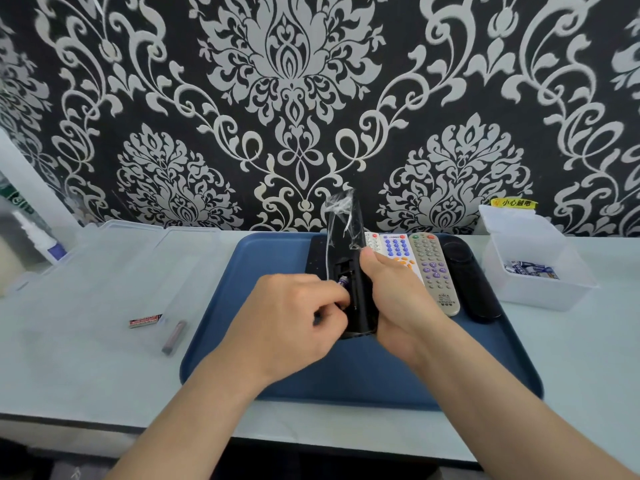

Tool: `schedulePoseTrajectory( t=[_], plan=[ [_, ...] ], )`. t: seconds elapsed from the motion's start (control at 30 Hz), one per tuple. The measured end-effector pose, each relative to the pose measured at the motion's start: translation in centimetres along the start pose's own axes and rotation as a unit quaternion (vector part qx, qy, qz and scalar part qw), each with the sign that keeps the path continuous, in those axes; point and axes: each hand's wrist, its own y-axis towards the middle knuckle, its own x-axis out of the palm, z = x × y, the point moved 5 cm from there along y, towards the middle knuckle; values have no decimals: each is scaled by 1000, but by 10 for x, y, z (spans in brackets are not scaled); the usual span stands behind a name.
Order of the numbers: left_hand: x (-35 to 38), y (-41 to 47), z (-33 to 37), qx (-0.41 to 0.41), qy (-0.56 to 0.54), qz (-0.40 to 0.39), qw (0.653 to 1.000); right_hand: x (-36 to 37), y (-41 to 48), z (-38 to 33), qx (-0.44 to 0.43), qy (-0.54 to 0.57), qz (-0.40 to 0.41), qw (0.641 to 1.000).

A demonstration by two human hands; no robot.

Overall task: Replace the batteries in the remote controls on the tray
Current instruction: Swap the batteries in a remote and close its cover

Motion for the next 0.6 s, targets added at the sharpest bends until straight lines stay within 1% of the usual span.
schedulePoseTrajectory(
  t=[0.07,0.13,0.23,0.3,0.33,0.37,0.4,0.43,0.5,0.53,0.57,0.6],
  plan=[
    [-1,-1,-4,-62,-78,24,995,3,0,2,7,9,-12,1000],
    [1,-1,-11,-137,-133,37,981,5,0,4,9,16,-21,1000],
    [6,0,-22,-223,-188,15,957,7,0,6,14,42,-35,998],
    [7,0,-28,-275,-256,10,927,9,-1,6,9,41,-53,998],
    [7,0,-33,-306,-309,24,900,10,-2,5,5,37,-62,997],
    [7,-1,-36,-337,-372,44,864,12,-3,5,4,35,-71,997],
    [8,-2,-40,-366,-438,63,818,14,-4,5,4,42,-81,996],
    [9,-2,-42,-392,-506,80,765,16,-5,5,6,55,-92,994],
    [12,0,-42,-426,-625,104,646,17,-5,5,5,87,-108,990],
    [14,1,-42,-433,-667,109,597,17,-5,3,0,97,-117,988],
    [16,3,-41,-433,-693,111,566,17,-6,-1,-9,103,-125,987],
    [19,5,-39,-432,-707,113,549,16,-7,-5,-17,107,-132,985]
  ],
)
